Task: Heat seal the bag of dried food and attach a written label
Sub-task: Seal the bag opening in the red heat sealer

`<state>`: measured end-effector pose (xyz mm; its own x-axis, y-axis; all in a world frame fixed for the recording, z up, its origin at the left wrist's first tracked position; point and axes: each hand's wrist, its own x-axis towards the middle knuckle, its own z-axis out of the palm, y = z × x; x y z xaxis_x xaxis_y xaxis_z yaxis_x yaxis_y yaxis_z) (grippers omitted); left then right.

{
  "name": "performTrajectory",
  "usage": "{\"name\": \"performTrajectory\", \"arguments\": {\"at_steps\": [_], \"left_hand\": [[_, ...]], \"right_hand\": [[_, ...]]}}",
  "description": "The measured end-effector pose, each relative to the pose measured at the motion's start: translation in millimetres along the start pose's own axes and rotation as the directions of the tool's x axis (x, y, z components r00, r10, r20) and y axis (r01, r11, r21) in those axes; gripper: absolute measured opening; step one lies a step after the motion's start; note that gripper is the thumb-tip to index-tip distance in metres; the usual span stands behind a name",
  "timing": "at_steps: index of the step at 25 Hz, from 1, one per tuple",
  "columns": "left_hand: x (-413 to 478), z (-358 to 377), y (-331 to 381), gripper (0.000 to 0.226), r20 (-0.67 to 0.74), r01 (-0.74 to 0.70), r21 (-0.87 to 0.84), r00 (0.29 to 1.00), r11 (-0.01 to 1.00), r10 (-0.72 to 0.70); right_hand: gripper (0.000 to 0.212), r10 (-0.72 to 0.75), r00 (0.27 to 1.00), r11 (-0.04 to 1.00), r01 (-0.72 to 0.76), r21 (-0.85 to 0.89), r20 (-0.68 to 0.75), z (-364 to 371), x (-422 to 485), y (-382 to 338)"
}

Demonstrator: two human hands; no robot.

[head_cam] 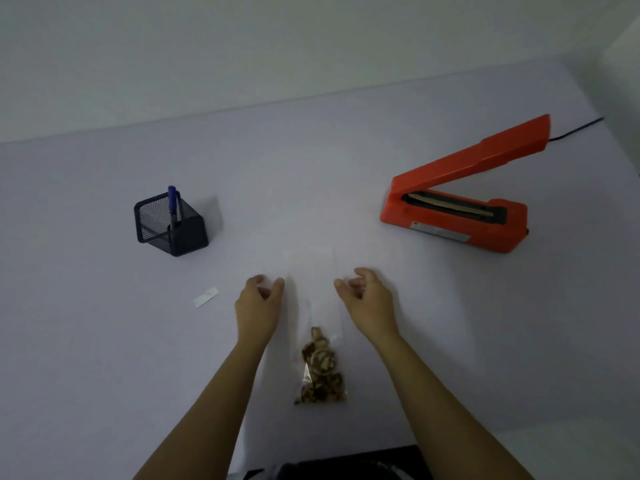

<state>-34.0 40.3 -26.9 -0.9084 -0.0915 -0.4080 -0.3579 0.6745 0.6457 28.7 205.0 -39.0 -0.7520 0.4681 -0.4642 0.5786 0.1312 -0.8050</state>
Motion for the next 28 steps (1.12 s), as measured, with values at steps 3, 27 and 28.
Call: {"name": "performTrajectory", "arguments": {"at_steps": [3, 27, 28], "left_hand": [[-5, 2, -2, 0.053, 0.077, 0.046, -0.016, 0.996, 0.999, -0.044], [-50, 132, 111, 0.022, 0.495, -0.012, -0.413, 0.836, 0.910, 0.236], [-48, 136, 114, 0.022, 0.483, -0.031, -0.416, 0.840, 0.909, 0.249]], "right_hand": [[0.051, 0.025, 0.999, 0.999, -0.024, -0.027, 0.034, 16, 2, -6], [0.009, 0.102, 0.966, 0.878, 0.025, 0.477, -0.239, -142, 17, 33], [0.009, 0.108, 0.965, 0.879, 0.019, 0.477, -0.239, -146, 21, 32]]}}
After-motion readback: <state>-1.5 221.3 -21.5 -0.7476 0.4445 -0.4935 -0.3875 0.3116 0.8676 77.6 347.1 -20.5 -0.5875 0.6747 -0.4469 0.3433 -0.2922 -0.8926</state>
